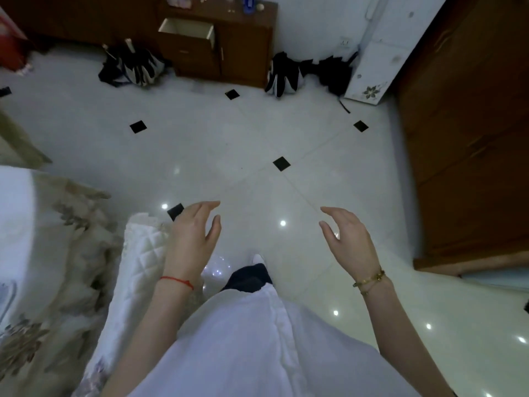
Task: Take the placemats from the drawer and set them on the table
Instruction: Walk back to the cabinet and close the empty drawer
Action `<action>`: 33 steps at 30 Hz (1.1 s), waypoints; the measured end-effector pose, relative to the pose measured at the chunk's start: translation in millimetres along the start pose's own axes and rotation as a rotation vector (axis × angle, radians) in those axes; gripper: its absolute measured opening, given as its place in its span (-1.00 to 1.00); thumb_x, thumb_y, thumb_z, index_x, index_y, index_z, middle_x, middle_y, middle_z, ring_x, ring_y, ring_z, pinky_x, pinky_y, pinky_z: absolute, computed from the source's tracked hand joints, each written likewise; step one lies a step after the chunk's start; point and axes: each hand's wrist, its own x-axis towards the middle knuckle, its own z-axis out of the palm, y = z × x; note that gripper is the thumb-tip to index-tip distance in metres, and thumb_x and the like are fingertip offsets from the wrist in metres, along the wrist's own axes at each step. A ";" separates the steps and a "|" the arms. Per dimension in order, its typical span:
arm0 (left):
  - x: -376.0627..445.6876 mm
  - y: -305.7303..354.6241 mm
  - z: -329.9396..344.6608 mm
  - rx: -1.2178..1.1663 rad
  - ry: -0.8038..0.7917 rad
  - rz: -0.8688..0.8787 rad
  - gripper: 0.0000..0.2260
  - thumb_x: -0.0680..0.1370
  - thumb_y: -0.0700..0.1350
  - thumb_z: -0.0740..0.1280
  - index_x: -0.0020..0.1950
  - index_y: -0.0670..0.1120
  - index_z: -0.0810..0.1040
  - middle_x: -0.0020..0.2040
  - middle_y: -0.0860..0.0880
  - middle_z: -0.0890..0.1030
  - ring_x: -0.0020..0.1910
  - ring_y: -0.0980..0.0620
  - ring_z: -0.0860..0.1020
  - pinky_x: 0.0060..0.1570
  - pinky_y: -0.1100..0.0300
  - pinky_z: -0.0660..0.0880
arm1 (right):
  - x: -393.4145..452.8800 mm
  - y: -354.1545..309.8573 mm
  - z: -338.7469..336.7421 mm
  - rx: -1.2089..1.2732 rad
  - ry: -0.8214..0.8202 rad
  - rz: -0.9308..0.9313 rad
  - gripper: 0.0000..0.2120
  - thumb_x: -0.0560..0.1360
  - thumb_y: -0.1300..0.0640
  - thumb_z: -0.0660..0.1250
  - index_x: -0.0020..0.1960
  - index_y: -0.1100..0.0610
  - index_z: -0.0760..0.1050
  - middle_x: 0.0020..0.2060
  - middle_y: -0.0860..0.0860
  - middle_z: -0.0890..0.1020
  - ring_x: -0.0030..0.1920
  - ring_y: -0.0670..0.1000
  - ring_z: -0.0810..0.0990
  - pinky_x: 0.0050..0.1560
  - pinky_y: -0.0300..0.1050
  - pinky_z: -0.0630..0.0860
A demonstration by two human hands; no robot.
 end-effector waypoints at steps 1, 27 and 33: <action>24.1 -1.9 0.7 0.000 0.003 -0.006 -0.76 0.57 -0.18 0.30 0.23 -0.15 0.56 0.08 -0.12 0.62 0.06 -0.11 0.56 0.14 0.09 0.48 | 26.4 -2.1 -4.1 -0.001 0.007 -0.015 -0.69 0.58 0.14 0.27 0.30 0.19 0.49 0.20 0.07 0.59 0.24 0.06 0.52 0.26 -0.21 0.36; 527.3 -144.2 -28.3 0.087 0.234 -0.258 -0.76 0.56 -0.19 0.31 0.22 -0.15 0.57 0.12 -0.10 0.62 0.13 -0.10 0.56 0.19 0.06 0.47 | 649.7 -116.6 55.8 0.033 -0.094 -0.333 -0.69 0.58 0.15 0.28 0.29 0.19 0.49 0.19 0.08 0.60 0.22 0.08 0.53 0.22 -0.13 0.42; 635.3 -197.2 -54.7 0.119 0.310 -0.315 -0.76 0.56 -0.20 0.31 0.22 -0.16 0.57 0.11 -0.12 0.63 0.11 -0.12 0.57 0.16 -0.02 0.50 | 793.0 -190.4 76.9 0.029 -0.139 -0.455 -0.69 0.58 0.14 0.28 0.30 0.19 0.49 0.19 0.10 0.59 0.22 0.08 0.53 0.24 -0.12 0.40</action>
